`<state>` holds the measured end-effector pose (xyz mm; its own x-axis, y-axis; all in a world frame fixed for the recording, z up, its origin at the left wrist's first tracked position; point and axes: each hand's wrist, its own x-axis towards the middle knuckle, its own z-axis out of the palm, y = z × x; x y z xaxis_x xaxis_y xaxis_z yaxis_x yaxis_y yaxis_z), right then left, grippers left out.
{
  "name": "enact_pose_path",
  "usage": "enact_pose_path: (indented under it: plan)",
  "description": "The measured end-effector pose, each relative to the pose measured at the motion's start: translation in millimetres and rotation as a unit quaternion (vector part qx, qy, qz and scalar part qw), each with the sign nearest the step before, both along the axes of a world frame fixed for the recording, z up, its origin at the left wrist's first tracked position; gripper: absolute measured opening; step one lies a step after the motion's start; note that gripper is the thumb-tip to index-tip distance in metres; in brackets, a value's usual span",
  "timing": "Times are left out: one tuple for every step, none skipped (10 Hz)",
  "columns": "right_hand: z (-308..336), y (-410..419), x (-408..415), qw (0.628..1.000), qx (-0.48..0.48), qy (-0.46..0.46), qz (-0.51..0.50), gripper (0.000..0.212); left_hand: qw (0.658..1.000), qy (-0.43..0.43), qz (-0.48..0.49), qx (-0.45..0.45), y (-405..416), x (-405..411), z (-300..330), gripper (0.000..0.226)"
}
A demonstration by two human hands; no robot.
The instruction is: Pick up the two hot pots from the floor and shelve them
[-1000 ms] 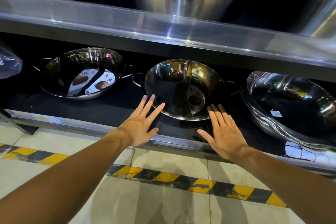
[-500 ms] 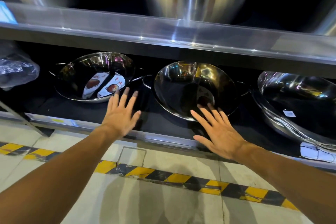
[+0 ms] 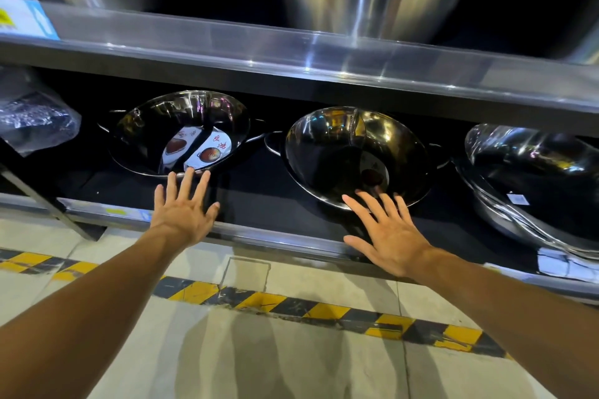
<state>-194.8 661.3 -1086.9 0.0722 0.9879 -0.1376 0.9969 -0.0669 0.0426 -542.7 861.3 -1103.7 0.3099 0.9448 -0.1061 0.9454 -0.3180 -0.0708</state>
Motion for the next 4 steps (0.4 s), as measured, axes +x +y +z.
enact_pose_path:
  plan:
    - [4, 1, -7, 1.000, 0.007, -0.002, -0.011, 0.074, 1.000, 0.018, 0.009, -0.003, -3, 3, 8, 0.074]
    - [16, 8, -24, 0.995, 0.093, 0.014, 0.019, 0.072, 0.999, -0.029, -0.019, 0.032, -15, 4, 23, 0.075]
    - [21, 2, -62, 0.978, 0.171, 0.103, 0.060, 0.066, 0.986, -0.118, -0.089, 0.072, -55, -9, 33, 0.071]
    - [26, -15, -107, 0.972, 0.143, 0.161, 0.092, 0.064, 0.982, -0.123, -0.144, 0.018, -109, -29, 36, 0.073]
